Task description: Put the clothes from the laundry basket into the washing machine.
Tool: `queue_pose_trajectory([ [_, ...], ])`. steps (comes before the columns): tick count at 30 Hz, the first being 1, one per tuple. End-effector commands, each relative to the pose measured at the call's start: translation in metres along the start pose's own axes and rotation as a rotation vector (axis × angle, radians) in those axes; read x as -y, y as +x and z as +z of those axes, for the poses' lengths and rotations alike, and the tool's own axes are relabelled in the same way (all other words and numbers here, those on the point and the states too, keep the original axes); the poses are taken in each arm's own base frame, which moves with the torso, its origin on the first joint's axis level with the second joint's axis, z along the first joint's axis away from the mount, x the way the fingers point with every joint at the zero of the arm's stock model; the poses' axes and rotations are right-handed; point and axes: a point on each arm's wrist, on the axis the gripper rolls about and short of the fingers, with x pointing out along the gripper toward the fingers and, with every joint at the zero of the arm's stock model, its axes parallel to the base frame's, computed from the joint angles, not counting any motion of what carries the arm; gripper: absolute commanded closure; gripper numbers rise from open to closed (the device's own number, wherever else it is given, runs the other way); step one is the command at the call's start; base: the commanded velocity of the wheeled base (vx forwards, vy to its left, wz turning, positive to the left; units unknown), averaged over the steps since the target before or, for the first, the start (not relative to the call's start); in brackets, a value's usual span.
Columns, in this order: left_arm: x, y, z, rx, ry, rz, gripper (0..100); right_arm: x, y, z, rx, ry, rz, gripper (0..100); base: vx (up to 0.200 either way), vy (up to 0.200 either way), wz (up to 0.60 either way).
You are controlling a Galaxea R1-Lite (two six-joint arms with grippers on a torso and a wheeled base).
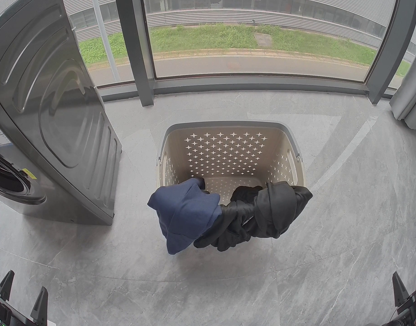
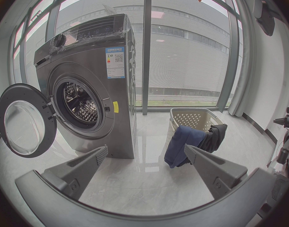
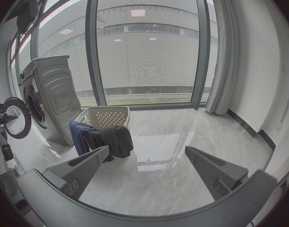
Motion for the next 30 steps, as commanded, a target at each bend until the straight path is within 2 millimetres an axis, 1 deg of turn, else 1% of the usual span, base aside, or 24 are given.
queue_pose_trajectory([
  [1, 0.000, 0.000, -0.005, -0.004, -0.001, 0.000, 0, 0.000, 0.000, -0.005, -0.001, 0.000, 0.000, 0, 0.000, 0.000, 0.00],
  [22, 0.000, 0.000, -0.005, -0.004, -0.001, -0.001, 0, 0.000, 0.000, -0.005, 0.000, -0.005, -0.003, 0, 0.000, 0.000, 0.00],
  [24, 0.000, 0.000, -0.005, -0.004, -0.001, -0.001, 0, 0.000, -0.002, 0.005, 0.051, -0.008, -0.005, 0, 0.000, 0.000, 0.00],
  [25, 0.000, 0.000, -0.005, -0.004, -0.001, 0.000, 0, 0.000, -0.009, 0.029, 0.123, -0.001, -0.003, 0, 0.000, 0.000, 0.00],
  [26, 0.000, 0.000, -0.005, -0.004, -0.001, 0.000, 0, 0.000, -0.013, 0.045, 0.153, 0.005, -0.002, 0, 0.000, 0.000, 0.00],
  [27, 0.000, 0.000, -0.005, -0.005, 0.001, 0.000, 0, 0.000, -0.013, 0.056, 0.135, 0.011, 0.000, 0, 0.000, 0.000, 0.00],
  [28, 0.000, 0.000, -0.005, -0.004, 0.001, 0.000, 0, 0.000, -0.009, 0.060, 0.094, 0.011, 0.000, 0, 0.000, 0.000, 0.00],
  [30, 0.000, 0.000, -0.005, -0.004, -0.001, -0.001, 0, 0.000, 0.001, 0.058, -0.012, 0.012, 0.013, 0, 0.000, 0.000, 0.00],
])
